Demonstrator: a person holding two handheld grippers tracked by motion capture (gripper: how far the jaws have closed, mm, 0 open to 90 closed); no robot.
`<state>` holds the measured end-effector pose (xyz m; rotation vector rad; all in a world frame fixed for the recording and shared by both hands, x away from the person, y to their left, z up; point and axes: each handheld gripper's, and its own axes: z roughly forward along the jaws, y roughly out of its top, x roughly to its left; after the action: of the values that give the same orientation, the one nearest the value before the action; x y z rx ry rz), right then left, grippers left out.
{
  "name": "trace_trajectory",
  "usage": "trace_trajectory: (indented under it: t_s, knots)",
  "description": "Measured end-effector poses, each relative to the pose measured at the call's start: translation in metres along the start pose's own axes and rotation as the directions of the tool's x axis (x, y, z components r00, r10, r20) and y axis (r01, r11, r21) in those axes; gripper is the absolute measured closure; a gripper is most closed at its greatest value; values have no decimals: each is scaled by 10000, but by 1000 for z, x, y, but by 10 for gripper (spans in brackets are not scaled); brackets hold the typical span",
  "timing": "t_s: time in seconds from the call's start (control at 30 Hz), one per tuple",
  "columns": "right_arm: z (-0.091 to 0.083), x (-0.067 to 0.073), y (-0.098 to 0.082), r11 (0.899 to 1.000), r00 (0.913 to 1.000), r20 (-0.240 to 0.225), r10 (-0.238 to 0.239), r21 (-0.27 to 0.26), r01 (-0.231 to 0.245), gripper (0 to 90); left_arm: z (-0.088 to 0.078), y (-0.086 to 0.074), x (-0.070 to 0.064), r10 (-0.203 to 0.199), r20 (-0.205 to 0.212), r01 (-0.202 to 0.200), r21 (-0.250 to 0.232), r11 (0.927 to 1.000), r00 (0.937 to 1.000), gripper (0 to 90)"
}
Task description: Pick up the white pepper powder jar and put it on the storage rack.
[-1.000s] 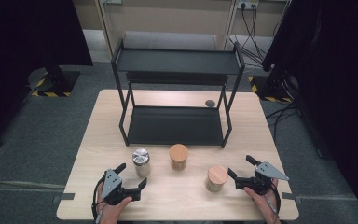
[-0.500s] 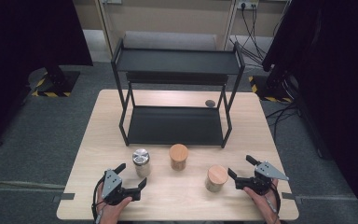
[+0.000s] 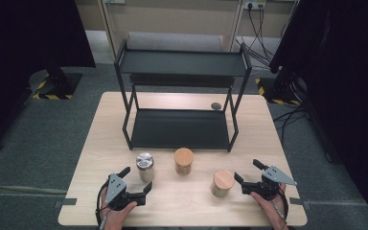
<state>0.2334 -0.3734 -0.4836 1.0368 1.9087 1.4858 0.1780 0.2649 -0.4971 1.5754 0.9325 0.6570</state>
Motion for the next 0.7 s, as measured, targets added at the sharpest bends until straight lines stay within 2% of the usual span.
trace_trajectory:
  t_s: [0.5, 0.7]
  knots:
    - [0, 0, 0, 10000, 10000, 7, 14, -24, -14, 11, 6, 2, -2, -106, -135, 105, -69, 9999, 9999, 7]
    - [0, 0, 0, 10000, 10000, 15, 19, -28, -19, 11, 12, 6, -4, 34, -106, -35, -69, 10000, 9999, 8]
